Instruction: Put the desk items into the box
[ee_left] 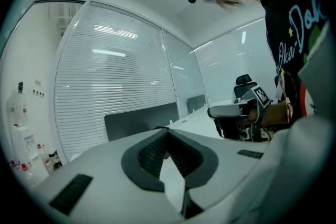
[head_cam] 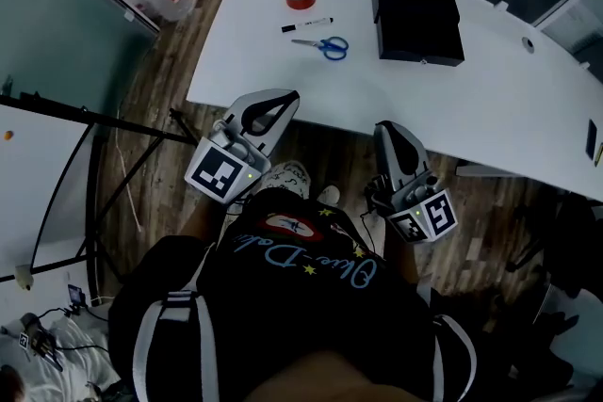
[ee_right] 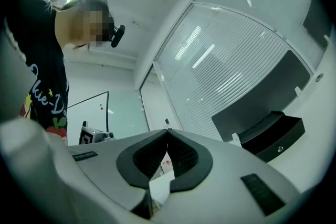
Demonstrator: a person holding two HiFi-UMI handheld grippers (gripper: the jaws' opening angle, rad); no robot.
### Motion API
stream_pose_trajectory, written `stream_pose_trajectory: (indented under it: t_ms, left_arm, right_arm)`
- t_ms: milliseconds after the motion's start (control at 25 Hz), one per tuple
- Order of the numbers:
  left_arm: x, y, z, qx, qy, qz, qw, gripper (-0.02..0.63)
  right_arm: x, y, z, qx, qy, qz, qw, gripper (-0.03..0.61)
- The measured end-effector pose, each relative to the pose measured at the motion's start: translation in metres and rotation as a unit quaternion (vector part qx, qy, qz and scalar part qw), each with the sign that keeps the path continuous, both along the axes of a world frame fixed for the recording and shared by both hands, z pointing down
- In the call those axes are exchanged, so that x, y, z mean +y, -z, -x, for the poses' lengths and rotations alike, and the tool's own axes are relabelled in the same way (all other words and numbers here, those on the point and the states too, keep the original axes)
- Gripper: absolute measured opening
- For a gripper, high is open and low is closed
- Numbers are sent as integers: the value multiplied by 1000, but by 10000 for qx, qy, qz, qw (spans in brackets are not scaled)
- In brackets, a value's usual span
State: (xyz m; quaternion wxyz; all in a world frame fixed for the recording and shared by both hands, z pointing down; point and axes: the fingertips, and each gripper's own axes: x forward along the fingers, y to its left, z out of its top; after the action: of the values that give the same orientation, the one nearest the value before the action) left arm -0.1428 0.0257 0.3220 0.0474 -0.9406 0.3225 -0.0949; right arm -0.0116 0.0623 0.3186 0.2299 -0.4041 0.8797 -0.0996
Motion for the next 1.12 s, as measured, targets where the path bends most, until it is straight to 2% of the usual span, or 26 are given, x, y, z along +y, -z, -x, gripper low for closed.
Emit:
stream_pose_trajectory:
  t_ms: [200, 520, 880, 1120]
  left_arm:
    - [-17, -6, 8, -16, 2, 58, 10000, 0]
    - [-76, -7, 6, 137, -182, 56, 9997, 6]
    - [-147, -17, 27, -32, -189, -5, 9998, 21]
    - [-189, -37, 41, -188, -233, 9, 9996, 37]
  right_arm:
    - [-6, 2, 4, 172, -98, 36, 9998, 31]
    - [-43, 9, 3, 357, -354, 162, 9986, 31]
    - [-93, 14, 13, 491, -593, 241, 9967, 31]
    - [-113, 17, 15, 621, -934, 316, 9932, 31]
